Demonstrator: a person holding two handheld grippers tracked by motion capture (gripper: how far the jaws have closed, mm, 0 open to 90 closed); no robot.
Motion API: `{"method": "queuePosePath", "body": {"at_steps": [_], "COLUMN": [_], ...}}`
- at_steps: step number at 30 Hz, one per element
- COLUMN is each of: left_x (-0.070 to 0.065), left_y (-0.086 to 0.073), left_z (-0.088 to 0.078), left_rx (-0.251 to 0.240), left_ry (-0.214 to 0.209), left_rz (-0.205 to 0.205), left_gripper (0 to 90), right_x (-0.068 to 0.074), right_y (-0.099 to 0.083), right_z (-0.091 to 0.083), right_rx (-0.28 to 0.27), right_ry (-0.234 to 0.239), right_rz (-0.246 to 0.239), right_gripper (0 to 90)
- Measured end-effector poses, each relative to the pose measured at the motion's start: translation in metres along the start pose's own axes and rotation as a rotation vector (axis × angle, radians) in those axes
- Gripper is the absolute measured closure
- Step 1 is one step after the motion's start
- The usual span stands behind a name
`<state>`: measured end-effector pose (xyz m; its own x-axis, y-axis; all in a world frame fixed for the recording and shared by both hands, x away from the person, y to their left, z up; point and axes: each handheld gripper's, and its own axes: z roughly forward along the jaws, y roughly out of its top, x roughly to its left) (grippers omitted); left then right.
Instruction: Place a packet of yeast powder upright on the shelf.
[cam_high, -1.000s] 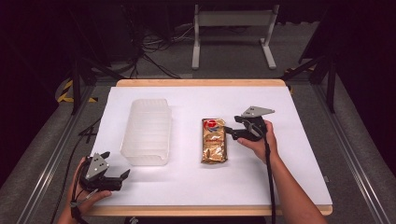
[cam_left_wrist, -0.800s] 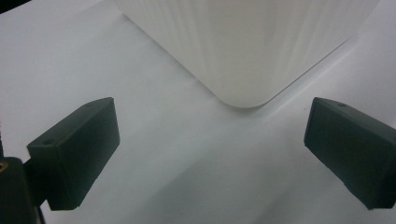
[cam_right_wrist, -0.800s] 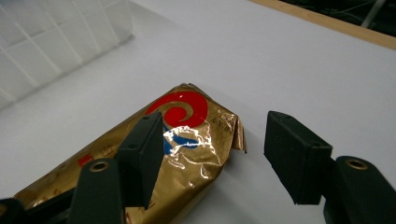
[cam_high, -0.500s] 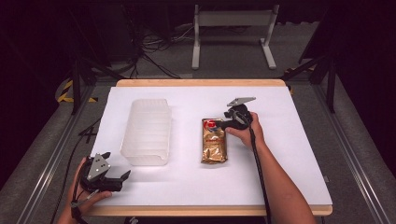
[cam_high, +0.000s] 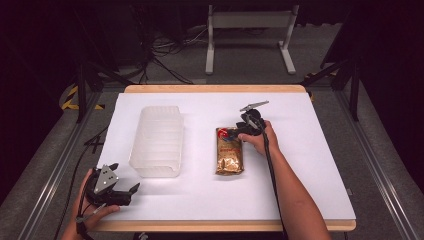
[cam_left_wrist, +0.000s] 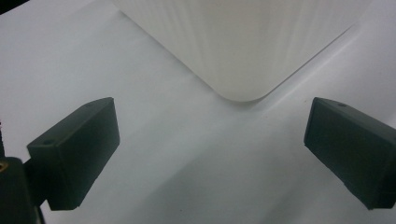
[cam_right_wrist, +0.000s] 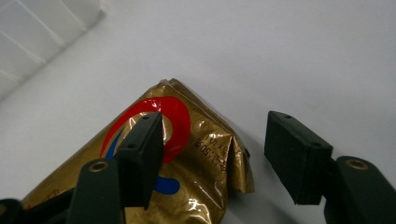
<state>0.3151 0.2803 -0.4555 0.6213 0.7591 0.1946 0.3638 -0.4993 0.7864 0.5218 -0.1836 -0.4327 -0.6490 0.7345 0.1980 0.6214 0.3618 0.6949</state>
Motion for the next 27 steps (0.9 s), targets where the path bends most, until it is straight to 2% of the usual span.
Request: {"method": "queuePosePath", "body": {"at_steps": [2, 4, 6, 9, 13, 20, 27], "left_x": [0.000, 0.000, 0.000, 0.000, 0.000, 0.000, 0.002], "left_y": [0.000, 0.000, 0.000, 0.000, 0.000, 0.000, 0.000], "left_z": [0.000, 0.000, 0.000, 0.000, 0.000, 0.000, -0.002], "left_rx": [0.000, -0.001, 0.000, 0.001, 0.001, 0.000, -0.012], "left_ry": [-0.002, -0.001, -0.004, -0.004, -0.005, -0.001, 0.002], "left_rz": [-0.001, 0.001, -0.004, -0.003, -0.003, 0.000, -0.012], "left_gripper": [4.2, 4.2, 4.2, 4.2, 4.2, 4.2, 4.2], "right_x": [-0.002, -0.002, 0.001, 0.004, 0.009, 0.018, 0.037], "right_y": [-0.001, -0.001, -0.001, 0.000, 0.001, 0.004, 0.010], "right_z": [0.001, 0.001, 0.000, -0.003, -0.006, -0.021, -0.053], "right_rx": [0.004, -0.001, -0.009, -0.034, -0.033, -0.070, -0.151], "right_ry": [0.017, 0.056, 0.063, 0.049, 0.040, 0.041, 0.070], "right_rz": [0.016, 0.018, 0.015, 0.007, -0.020, -0.062, -0.120], "right_gripper": [42.4, 52.0, 58.7, 77.7, 81.9, 86.3, 87.5]}}
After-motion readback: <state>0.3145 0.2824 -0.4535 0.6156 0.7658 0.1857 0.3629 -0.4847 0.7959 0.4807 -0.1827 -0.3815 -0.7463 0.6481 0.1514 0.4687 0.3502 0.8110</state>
